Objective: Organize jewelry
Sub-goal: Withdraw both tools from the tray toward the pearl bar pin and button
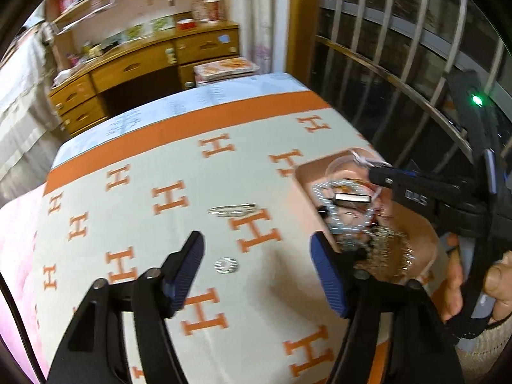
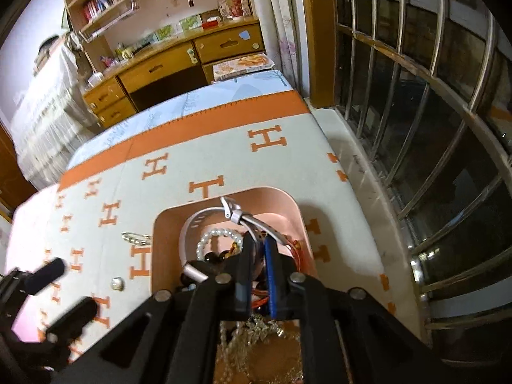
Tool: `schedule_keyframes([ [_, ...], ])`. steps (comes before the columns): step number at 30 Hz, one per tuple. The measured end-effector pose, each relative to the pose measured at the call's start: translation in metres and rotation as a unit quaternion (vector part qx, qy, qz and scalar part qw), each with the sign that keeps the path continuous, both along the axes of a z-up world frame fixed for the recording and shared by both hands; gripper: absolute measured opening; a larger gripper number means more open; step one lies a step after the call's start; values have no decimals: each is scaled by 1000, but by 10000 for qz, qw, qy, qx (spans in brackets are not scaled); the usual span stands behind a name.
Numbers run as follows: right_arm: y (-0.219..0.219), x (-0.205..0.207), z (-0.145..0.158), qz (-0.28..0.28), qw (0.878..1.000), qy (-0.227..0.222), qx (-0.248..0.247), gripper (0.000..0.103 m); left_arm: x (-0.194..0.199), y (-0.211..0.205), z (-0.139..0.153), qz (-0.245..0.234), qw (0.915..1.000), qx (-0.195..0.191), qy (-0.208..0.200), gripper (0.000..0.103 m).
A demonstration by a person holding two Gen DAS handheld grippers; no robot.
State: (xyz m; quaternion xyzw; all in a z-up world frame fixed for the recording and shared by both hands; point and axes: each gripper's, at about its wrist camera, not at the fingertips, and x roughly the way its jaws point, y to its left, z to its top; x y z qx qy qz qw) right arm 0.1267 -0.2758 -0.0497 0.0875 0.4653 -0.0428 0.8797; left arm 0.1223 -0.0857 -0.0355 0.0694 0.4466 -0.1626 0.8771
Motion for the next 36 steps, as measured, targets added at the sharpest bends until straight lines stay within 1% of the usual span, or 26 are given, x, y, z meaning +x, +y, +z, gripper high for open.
schedule_keyframes([
  [1, 3, -1, 1, 7, 10000, 15, -55, 15, 1, 6, 0, 120, 9999, 8, -44, 83],
  [2, 6, -4, 2, 23, 9999, -6, -123, 17, 1, 11, 1, 206, 9997, 5, -87, 84],
  [4, 10, -10, 6, 65, 9999, -66, -138, 20, 2, 20, 2, 300, 9995, -10, -122, 84],
  [8, 17, -20, 14, 169, 9998, -119, 3, 20, 4, 31, 1, 393, 9991, -90, -100, 84],
  [11, 26, -28, 23, 254, 9993, -256, 15, 20, 2, 33, -2, 393, 9991, -68, -117, 84],
  [16, 49, -37, 35, 565, 9973, -415, 196, 20, -3, 38, -5, 409, 9990, 14, -157, 84],
  [20, 69, -38, 40, 830, 9952, -477, 198, 20, -6, 44, -6, 441, 9988, 53, -193, 84],
  [24, 87, -32, 40, 1005, 9935, -415, 344, 20, -7, 56, -6, 504, 9985, 28, -205, 84],
  [27, 100, -23, 40, 1131, 9914, -308, 586, 20, -5, 70, -8, 622, 9977, 80, -247, 84],
  [29, 105, -13, 39, 1257, 9879, -195, 885, 20, -1, 80, -10, 757, 9967, 128, -254, 84],
  [31, 109, 1, 34, 1323, 9843, -72, 1169, 20, 6, 95, -14, 947, 9953, 111, -182, 84],
  [34, 115, 25, 22, 1274, 9839, 85, 1249, 20, 12, 116, -18, 1202, 9927, 72, -125, 84],
  [36, 117, 40, 10, 1216, 9829, 304, 1348, 20, 15, 127, -23, 1342, 9909, 88, -75, 84],
])
